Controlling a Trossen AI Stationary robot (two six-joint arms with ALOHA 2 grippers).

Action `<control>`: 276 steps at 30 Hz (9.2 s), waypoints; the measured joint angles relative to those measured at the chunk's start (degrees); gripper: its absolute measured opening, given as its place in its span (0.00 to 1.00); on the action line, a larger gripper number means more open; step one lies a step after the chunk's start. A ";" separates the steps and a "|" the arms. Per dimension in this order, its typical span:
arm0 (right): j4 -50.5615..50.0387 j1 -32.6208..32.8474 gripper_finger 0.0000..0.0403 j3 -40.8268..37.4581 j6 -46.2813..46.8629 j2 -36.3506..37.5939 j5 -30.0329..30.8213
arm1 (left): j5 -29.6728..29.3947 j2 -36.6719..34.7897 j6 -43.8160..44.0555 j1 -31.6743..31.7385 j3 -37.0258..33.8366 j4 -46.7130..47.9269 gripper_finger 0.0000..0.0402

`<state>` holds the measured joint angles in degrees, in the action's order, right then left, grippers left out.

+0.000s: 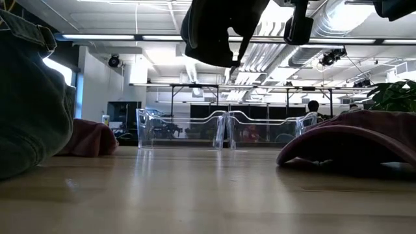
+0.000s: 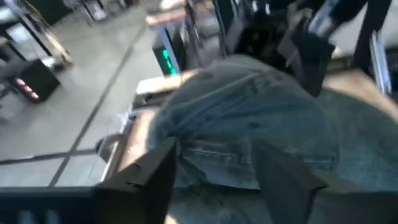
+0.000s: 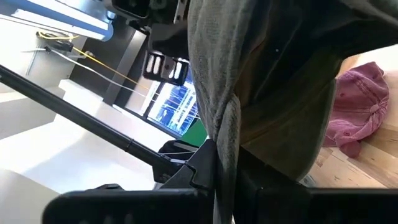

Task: Pick & Place hat
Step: Put the right gray cap into the left transparent bin

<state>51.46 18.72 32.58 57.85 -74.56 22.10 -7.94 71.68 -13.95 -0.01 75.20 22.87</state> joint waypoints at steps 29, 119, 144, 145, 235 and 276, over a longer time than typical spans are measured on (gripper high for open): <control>1.31 0.09 0.03 0.02 -1.59 0.00 -6.87 | 11.86 7.41 4.10 3.97 4.78 2.80 0.36; -43.24 4.36 0.01 16.05 -2.39 -7.13 -14.85 | 16.25 19.68 56.94 -14.26 -9.19 23.96 0.17; -75.54 7.94 0.00 47.26 17.32 -27.90 -3.07 | 0.96 7.91 72.48 -19.87 -45.01 -29.65 0.57; -74.97 7.72 0.00 47.25 17.35 -28.07 -2.99 | 0.64 8.22 72.48 -19.87 -45.01 -30.21 0.56; -67.45 3.23 0.04 47.24 -10.29 -33.55 -15.11 | 23.21 -10.42 27.34 -15.25 -25.70 -5.87 0.14; -54.19 -0.51 0.11 47.08 -23.90 -43.94 -25.76 | 3.88 -11.81 45.74 -26.27 -14.02 22.18 0.07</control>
<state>-2.73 18.21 79.66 33.95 -118.51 -3.66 -4.07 59.87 31.78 -26.28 61.18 45.05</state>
